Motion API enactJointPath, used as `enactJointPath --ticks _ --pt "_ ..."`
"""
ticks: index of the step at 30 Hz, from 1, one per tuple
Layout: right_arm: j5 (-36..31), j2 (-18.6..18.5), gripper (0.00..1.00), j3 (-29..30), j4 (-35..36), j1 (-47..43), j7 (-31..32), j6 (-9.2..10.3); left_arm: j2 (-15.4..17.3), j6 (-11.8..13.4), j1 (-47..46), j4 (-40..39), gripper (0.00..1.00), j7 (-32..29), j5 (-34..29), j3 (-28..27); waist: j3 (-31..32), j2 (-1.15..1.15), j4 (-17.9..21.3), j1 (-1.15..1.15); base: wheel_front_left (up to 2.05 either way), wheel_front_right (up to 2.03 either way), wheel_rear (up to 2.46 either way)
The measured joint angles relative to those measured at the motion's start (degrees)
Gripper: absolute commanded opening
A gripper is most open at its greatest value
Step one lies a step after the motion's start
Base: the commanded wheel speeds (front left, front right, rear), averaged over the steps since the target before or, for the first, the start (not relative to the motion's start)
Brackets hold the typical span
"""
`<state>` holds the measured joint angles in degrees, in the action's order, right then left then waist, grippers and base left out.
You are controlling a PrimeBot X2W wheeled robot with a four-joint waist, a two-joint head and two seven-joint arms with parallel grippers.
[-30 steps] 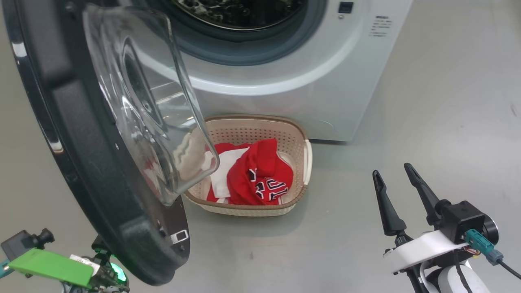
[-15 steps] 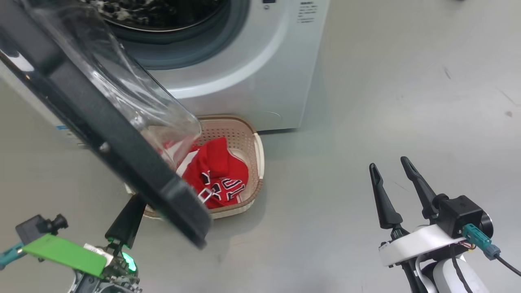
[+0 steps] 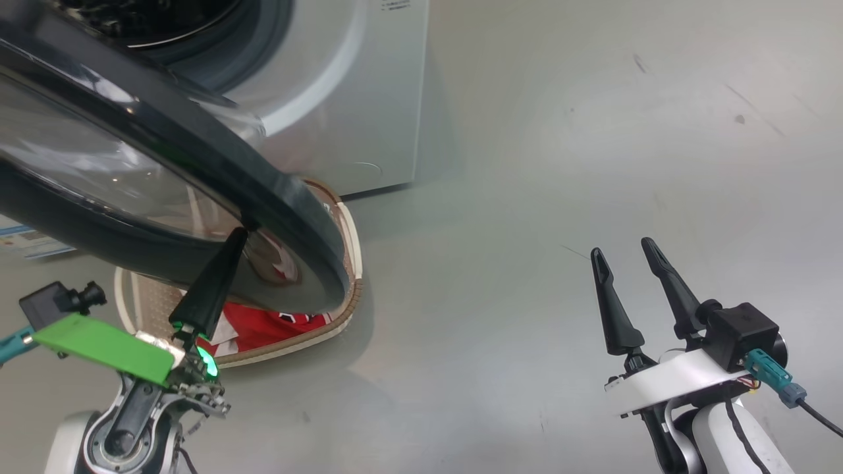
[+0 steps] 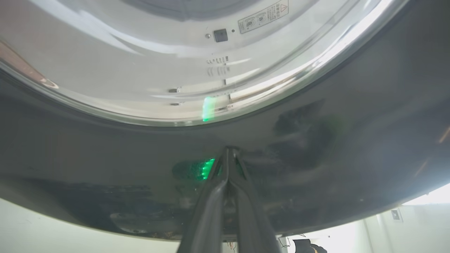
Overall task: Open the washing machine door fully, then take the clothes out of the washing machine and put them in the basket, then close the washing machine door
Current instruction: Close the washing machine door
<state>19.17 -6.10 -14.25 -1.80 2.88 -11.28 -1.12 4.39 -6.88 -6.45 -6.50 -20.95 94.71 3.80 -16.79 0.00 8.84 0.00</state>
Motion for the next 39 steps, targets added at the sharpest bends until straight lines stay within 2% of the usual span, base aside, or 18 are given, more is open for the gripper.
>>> enactJointPath --ticks 9,24,29,39 --pt "0.6 0.7 1.0 -0.4 -1.3 1.5 -0.8 -0.6 0.5 0.1 -7.2 4.3 0.0 0.0 -0.6 -0.6 -2.2 0.0 4.2 0.0 0.0 0.0 0.0" --pt "1.6 1.4 1.0 -0.5 -3.4 4.1 -1.7 -1.35 2.4 3.3 -22.2 12.9 0.0 0.0 -1.0 -2.4 -6.0 0.0 9.6 0.0 0.0 0.0 0.0" --pt "1.7 1.6 1.0 -0.3 -4.2 4.6 -2.2 -1.78 2.7 4.1 -26.0 15.9 0.0 0.1 -1.4 -2.9 -6.6 0.0 10.5 0.0 0.0 0.0 0.0" --pt "1.8 1.7 1.0 0.1 -5.2 5.4 -2.4 -1.79 2.7 4.1 -32.2 21.0 0.0 0.7 -3.0 -2.9 -7.1 0.0 10.8 0.0 0.0 0.0 0.0"
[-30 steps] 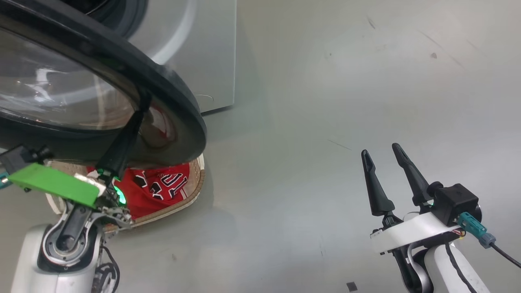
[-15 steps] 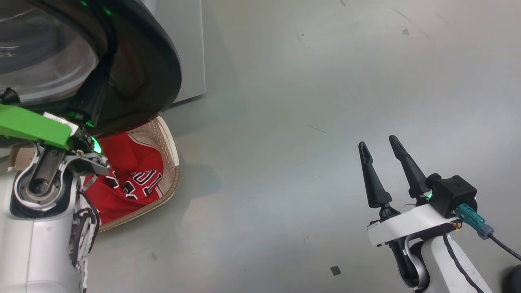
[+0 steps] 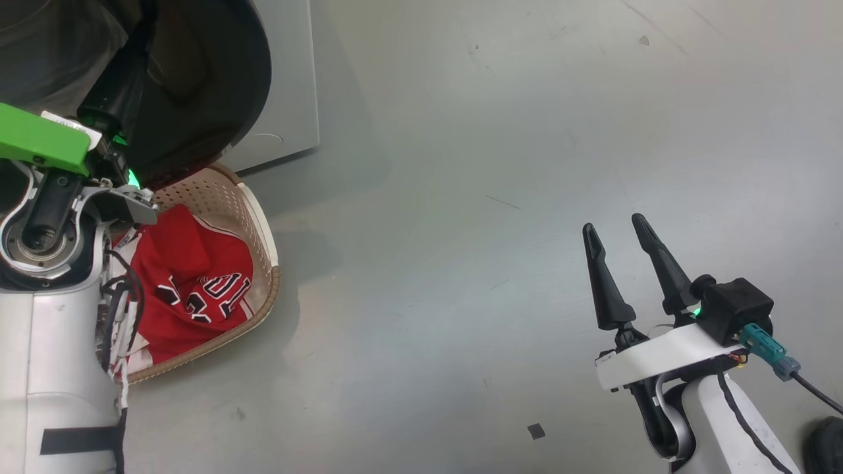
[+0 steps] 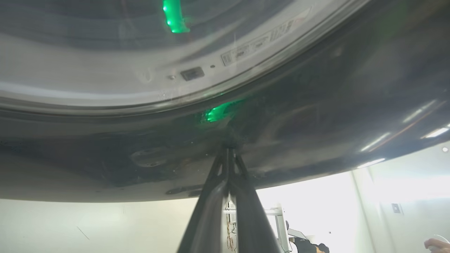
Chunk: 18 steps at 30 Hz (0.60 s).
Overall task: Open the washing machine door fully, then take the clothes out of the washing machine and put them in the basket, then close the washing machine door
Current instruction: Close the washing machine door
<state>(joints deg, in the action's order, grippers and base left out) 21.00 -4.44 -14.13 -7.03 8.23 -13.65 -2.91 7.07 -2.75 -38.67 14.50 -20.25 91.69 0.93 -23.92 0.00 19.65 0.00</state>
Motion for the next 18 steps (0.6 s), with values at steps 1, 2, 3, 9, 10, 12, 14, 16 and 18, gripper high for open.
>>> enactJointPath --ticks 1,2,3,9,10,12,14,16,18 --pt "0.0 0.0 1.0 0.0 -0.1 0.1 -0.1 0.0 0.0 -0.1 -0.3 0.3 0.0 0.0 0.0 0.0 0.0 0.0 0.0 0.0 0.0 0.0 0.0" --pt "0.0 0.0 1.0 0.0 -0.2 0.2 -0.3 0.0 0.0 -0.1 -0.5 0.6 0.0 0.0 0.0 0.0 -0.1 0.0 -0.1 0.0 0.0 0.0 0.0" --pt "0.0 0.1 1.0 0.1 -0.3 0.4 -0.3 -0.01 -0.1 -0.3 -0.6 0.8 0.0 0.0 0.0 0.0 -0.1 0.0 -0.1 0.0 0.0 0.0 0.0" --pt "0.1 0.1 1.0 1.4 -0.5 0.6 -0.4 0.02 -2.1 -1.9 -0.6 3.0 0.0 -0.1 0.8 0.2 -0.1 0.0 -1.3 0.0 0.0 0.0 0.0" --pt "0.1 0.1 1.0 1.5 -0.5 0.6 -0.4 0.02 -2.2 -2.2 -0.5 3.2 0.0 -0.1 0.9 0.2 0.0 0.0 -1.6 0.0 0.0 0.0 0.0" --pt "0.1 0.1 1.0 1.6 -0.7 0.6 -0.4 0.02 -2.3 -2.8 0.1 3.3 0.0 0.2 1.2 -0.2 0.1 0.0 -2.2 0.0 0.0 0.0 0.0" --pt "0.1 0.2 1.0 1.8 -0.9 0.6 -0.4 0.02 -2.6 -3.2 1.5 3.3 0.0 0.2 2.7 -0.6 0.3 0.0 -2.9 0.0 0.0 0.0 0.0" --pt "0.1 0.2 1.0 2.1 -1.0 0.6 -0.4 0.03 -2.9 -3.6 3.5 3.4 0.0 0.2 3.1 -0.5 0.6 0.0 -3.6 0.0 0.0 0.0 0.0" --pt "0.1 0.1 1.0 2.3 -1.1 0.6 -0.4 0.03 -3.1 -3.7 5.7 3.5 0.0 0.3 3.1 -0.6 0.9 0.0 -4.3 0.0 0.0 0.0 0.0"
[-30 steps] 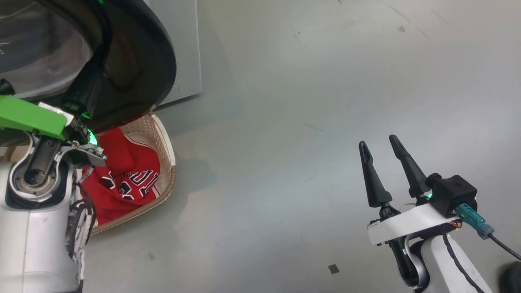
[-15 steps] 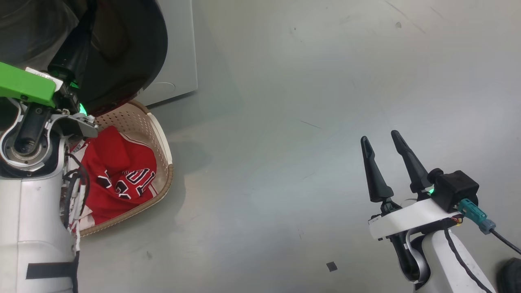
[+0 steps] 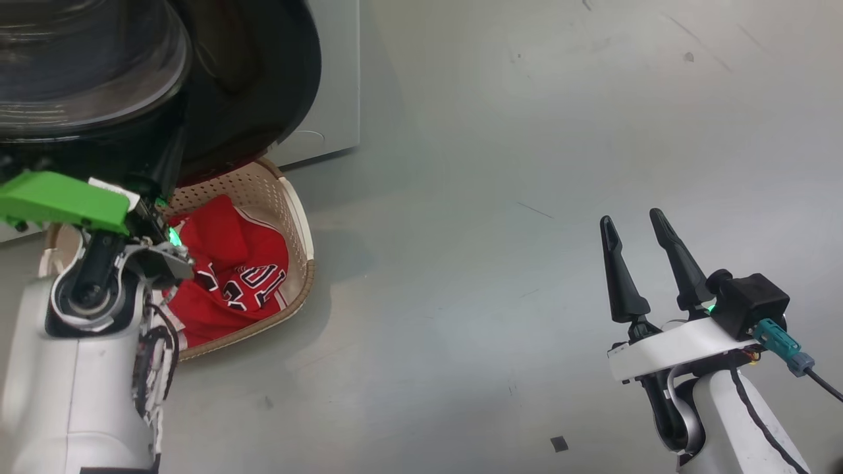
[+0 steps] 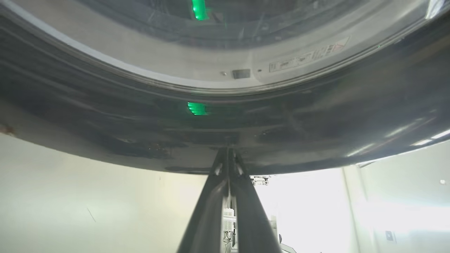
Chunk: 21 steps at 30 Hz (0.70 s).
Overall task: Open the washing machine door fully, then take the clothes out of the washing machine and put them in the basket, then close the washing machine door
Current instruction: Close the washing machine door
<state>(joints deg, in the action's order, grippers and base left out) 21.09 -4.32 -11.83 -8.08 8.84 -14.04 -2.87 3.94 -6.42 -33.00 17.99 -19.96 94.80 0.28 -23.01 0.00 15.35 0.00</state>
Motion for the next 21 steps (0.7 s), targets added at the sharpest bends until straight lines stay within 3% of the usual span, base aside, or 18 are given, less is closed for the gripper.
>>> enactJointPath --ticks 15,18,20,21 --pt "-1.0 -1.3 1.0 0.9 -1.7 -1.8 -0.1 0.09 -1.8 -0.5 13.7 -5.3 0.0 4.5 3.0 -2.1 5.0 0.0 -6.1 0.0 0.0 0.0 0.0" --pt "-1.0 -1.5 1.0 1.1 -1.7 -2.4 -0.2 0.55 -1.8 -0.5 14.8 -6.8 0.38 4.9 3.5 -2.0 5.7 0.0 -7.1 0.0 0.0 0.0 0.0" --pt "-1.1 -1.9 1.0 1.4 -1.7 -3.0 -0.2 0.58 -1.9 -0.5 15.9 -8.1 1.0 5.0 3.5 -1.6 6.4 0.0 -8.2 0.0 0.0 0.0 0.0" --pt "-1.2 -2.1 1.0 1.4 -1.7 -3.2 -0.2 0.58 -1.9 -0.5 16.6 -8.6 1.0 5.4 3.5 -1.4 6.8 0.0 -8.7 0.0 0.0 0.0 0.0"
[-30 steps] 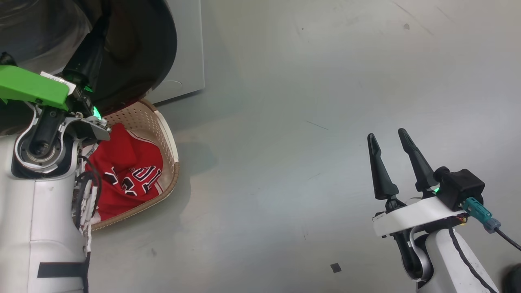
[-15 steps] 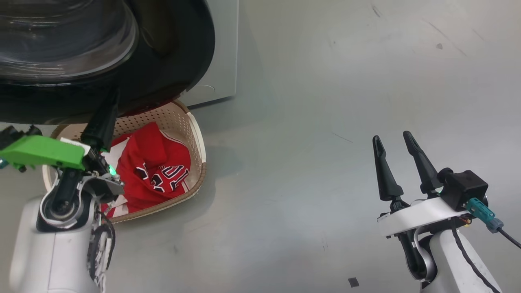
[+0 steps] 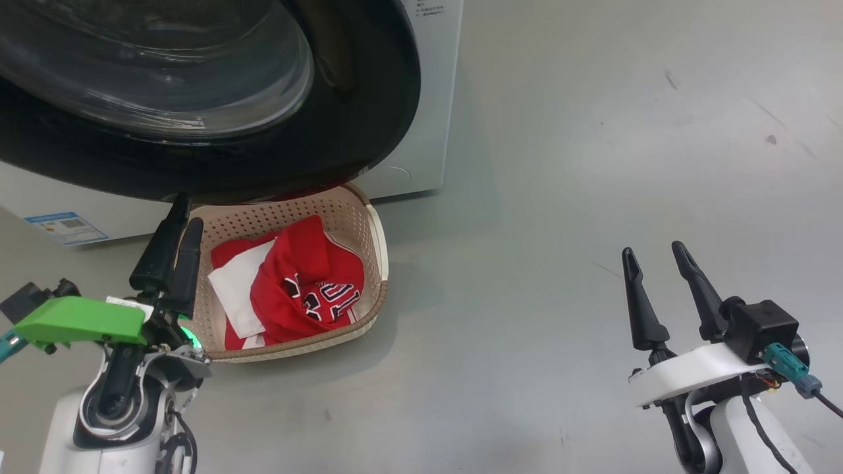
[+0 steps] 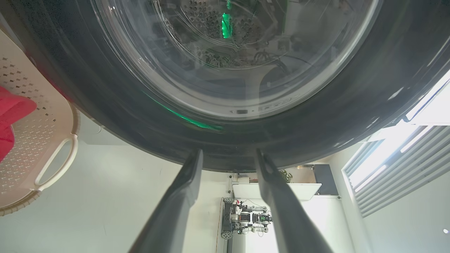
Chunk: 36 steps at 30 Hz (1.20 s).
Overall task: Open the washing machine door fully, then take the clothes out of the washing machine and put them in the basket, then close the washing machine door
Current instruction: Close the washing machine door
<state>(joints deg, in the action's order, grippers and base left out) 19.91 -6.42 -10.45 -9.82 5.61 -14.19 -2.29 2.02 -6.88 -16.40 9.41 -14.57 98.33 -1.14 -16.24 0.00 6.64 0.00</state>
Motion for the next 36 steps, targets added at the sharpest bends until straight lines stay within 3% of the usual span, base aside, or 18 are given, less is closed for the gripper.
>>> enactJointPath --ticks 8,10,15,21,25,30,36 --pt "-0.5 -0.2 1.0 0.2 -0.2 -1.4 0.0 0.47 0.0 0.0 4.8 -3.6 1.0 2.9 -2.1 1.5 3.3 0.0 -4.0 0.0 0.0 0.0 0.0" --pt "-0.9 -0.4 1.0 0.2 -0.2 -2.3 0.0 0.86 0.0 0.0 6.2 -4.7 1.0 4.2 -8.8 3.5 4.6 0.0 -5.3 0.0 0.0 0.0 0.0" --pt "-0.9 -0.4 1.0 0.3 -0.3 -2.8 0.0 0.99 0.8 0.0 8.3 -6.4 1.0 7.4 -15.6 4.6 6.5 0.0 -6.8 0.0 0.0 0.0 0.0" --pt "-0.9 -0.4 1.0 1.0 -0.5 -5.2 0.0 1.97 4.6 0.0 10.7 -7.6 1.0 12.0 -28.1 7.3 9.5 0.0 -8.4 0.0 0.0 0.0 0.0" --pt "-0.9 -0.4 1.0 0.9 -0.2 -6.0 0.0 2.04 8.7 0.1 13.0 -8.2 1.0 16.4 -40.1 8.6 11.0 0.0 -9.5 0.0 0.0 0.0 0.0" --pt "-1.0 -0.4 1.0 0.8 0.7 -6.2 0.0 2.47 12.2 3.9 14.3 -9.4 1.0 20.4 -53.8 11.5 11.9 0.0 -10.4 0.0 0.0 0.0 0.0" --pt "-1.5 -0.6 1.0 0.8 1.5 -6.8 0.0 2.9 13.1 9.4 15.6 -9.9 1.0 23.3 -62.8 14.1 12.2 0.0 -10.8 0.0 0.0 0.0 0.0"
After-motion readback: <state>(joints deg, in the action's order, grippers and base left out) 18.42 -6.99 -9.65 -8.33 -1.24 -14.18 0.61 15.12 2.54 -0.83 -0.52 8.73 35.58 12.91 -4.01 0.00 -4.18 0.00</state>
